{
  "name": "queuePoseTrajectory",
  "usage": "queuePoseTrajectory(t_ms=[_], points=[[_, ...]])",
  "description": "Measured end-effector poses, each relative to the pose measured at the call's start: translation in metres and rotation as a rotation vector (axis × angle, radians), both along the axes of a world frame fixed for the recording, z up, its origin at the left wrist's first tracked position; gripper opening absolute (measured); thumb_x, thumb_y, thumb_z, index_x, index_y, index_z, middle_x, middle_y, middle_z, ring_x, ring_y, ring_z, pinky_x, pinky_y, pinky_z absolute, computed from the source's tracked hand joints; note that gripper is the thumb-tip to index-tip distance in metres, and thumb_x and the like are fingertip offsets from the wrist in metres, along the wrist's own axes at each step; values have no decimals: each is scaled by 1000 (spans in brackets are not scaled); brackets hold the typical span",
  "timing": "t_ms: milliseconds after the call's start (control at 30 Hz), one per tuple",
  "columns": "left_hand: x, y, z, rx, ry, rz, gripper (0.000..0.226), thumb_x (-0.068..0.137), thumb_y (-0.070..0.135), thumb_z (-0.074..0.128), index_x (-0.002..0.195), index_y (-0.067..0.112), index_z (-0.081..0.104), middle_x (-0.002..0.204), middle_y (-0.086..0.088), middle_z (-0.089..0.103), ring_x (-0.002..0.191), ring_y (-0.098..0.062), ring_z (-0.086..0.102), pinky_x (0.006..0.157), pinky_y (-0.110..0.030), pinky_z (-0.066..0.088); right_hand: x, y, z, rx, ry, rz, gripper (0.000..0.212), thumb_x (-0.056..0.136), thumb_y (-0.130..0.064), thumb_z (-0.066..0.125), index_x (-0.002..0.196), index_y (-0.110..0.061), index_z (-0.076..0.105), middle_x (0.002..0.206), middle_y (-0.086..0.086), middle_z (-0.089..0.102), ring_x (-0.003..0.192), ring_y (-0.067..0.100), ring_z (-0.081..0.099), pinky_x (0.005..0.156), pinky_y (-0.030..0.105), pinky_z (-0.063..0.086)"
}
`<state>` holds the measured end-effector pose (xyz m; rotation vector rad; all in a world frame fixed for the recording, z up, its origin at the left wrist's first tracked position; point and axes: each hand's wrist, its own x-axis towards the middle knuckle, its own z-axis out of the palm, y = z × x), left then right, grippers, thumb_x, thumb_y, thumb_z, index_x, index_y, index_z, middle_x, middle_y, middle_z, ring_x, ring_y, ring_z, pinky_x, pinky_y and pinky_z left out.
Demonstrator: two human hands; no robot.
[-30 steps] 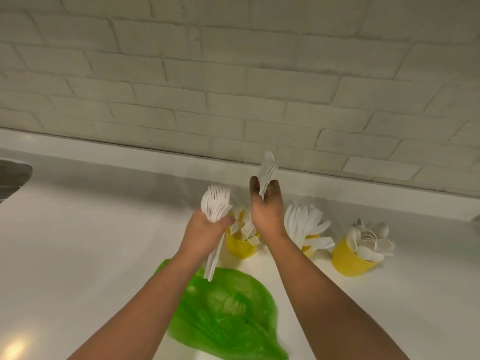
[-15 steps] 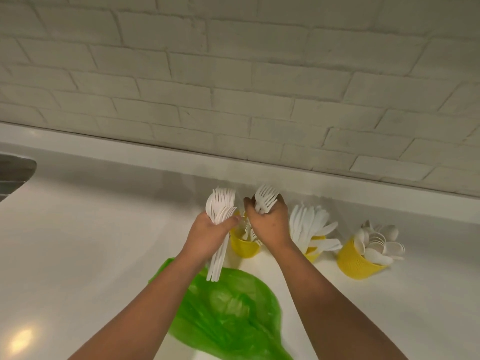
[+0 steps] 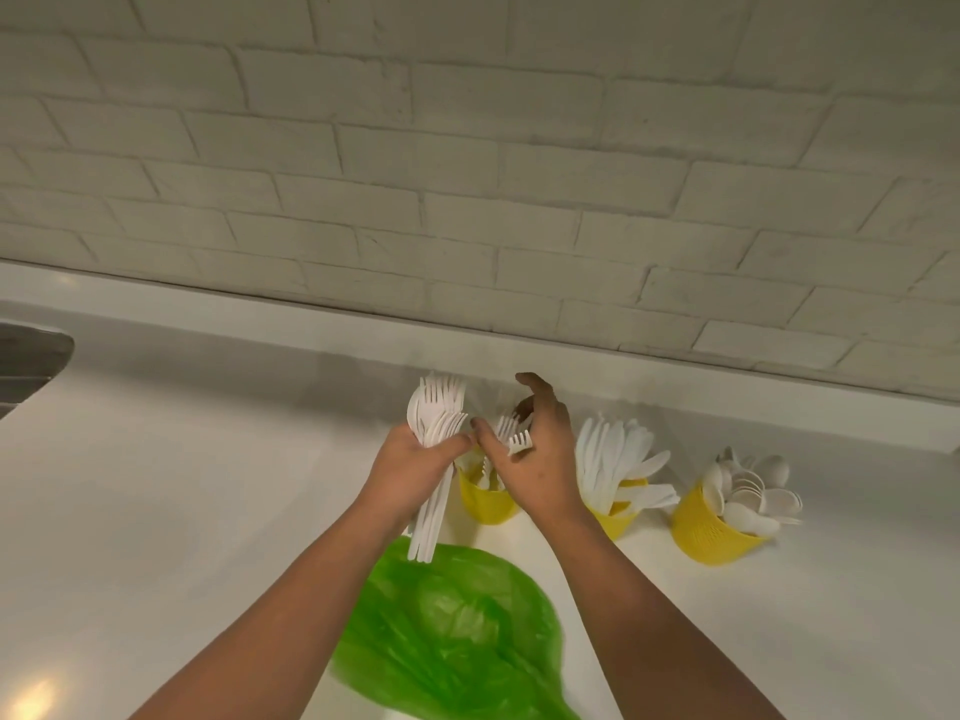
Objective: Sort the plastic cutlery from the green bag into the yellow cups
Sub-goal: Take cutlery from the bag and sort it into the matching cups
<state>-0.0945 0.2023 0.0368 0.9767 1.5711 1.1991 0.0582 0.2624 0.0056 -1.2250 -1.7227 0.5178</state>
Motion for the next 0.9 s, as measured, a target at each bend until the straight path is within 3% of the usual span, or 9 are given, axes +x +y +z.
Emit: queuePoseTrajectory(t_ms=[133, 233, 400, 567, 633, 733, 833, 900], points=[[2, 0, 0, -10, -2, -19, 10, 85, 23, 79, 78, 27, 74, 63, -2, 66, 59, -19, 63, 66, -39, 52, -1, -3, 2, 76, -86, 6, 51, 89, -46, 62, 133, -21, 54, 107, 4, 60, 97, 24, 56, 82, 45, 53], [2, 0, -1, -9, -30, -1, 8, 83, 24, 81, 79, 29, 74, 65, -2, 67, 61, -19, 64, 69, -40, 53, -1, 0, 5, 37, -51, -26, 58, 84, -44, 72, 133, -21, 53, 111, 4, 54, 98, 24, 58, 82, 46, 54], [6, 1, -4, -13, -110, 60, 9, 81, 23, 82, 86, 22, 75, 68, -5, 68, 62, -21, 65, 68, -41, 54, -2, 1, 29, -41, 157, -35, 95, 65, -46, 93, 143, -26, 43, 102, -3, 58, 93, 12, 61, 81, 23, 52], [10, -1, -2, -13, -136, 59, 12, 82, 19, 83, 85, 18, 71, 63, -3, 64, 58, -18, 62, 66, -38, 53, -2, 4, 28, -29, 263, -63, 78, 78, -38, 87, 142, -33, 42, 85, -5, 67, 77, 7, 66, 75, 16, 52], [10, -3, 0, -11, -158, 60, 12, 82, 17, 82, 83, 19, 70, 61, -1, 62, 56, -16, 59, 64, -36, 50, 0, 7, 19, 29, 164, -26, 56, 89, -34, 77, 139, -30, 50, 89, -1, 68, 80, 11, 66, 79, 19, 53], [10, -5, 2, -10, -187, 49, 12, 83, 15, 81, 86, 16, 70, 63, -3, 60, 55, -16, 57, 63, -36, 48, 1, 13, 9, 240, -114, -28, 21, 94, -18, 68, 114, -12, 69, 93, 9, 70, 84, 31, 66, 74, 38, 58], [9, -6, 5, 1, -227, 39, 15, 82, 16, 81, 91, 13, 70, 69, -10, 56, 55, -19, 54, 62, -36, 46, -2, 14, 2, 531, -477, -24, 36, 71, 2, 87, 102, -1, 69, 104, 16, 69, 85, 32, 57, 67, 42, 59], [6, -7, 8, 8, -271, 37, 16, 82, 15, 82, 94, 13, 71, 72, -12, 55, 54, -19, 53, 59, -34, 46, -5, 10, 4, 456, -423, 0, 44, 78, -1, 82, 118, -2, 65, 126, 17, 53, 96, 30, 55, 75, 43, 59]])
